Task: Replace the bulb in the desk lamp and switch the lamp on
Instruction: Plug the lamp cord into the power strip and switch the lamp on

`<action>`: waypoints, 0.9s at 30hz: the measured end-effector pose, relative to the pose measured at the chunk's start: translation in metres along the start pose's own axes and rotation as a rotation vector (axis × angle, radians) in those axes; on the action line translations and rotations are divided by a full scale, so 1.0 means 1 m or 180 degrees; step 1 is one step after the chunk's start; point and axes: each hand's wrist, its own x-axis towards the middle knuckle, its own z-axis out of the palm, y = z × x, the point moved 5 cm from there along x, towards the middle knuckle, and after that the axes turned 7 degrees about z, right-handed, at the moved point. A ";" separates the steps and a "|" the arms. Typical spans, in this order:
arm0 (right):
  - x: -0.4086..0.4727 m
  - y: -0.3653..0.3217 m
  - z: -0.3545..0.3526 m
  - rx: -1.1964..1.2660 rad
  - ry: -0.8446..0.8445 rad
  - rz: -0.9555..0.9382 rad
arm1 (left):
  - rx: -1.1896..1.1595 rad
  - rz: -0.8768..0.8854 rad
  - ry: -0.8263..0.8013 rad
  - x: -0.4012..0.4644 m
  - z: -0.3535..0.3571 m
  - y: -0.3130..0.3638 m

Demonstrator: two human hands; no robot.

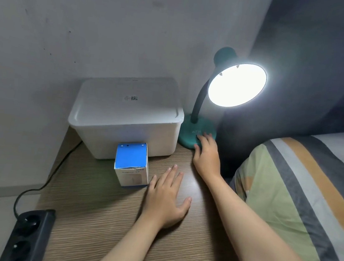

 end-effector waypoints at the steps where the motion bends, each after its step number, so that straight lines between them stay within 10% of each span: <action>1: 0.000 0.000 0.000 -0.0007 0.0002 0.0001 | -0.0005 0.0003 0.0000 0.000 0.000 0.000; 27: -0.001 -0.007 0.000 -0.0324 -0.0046 -0.0009 | -0.0012 -0.0010 0.0009 0.000 0.001 -0.001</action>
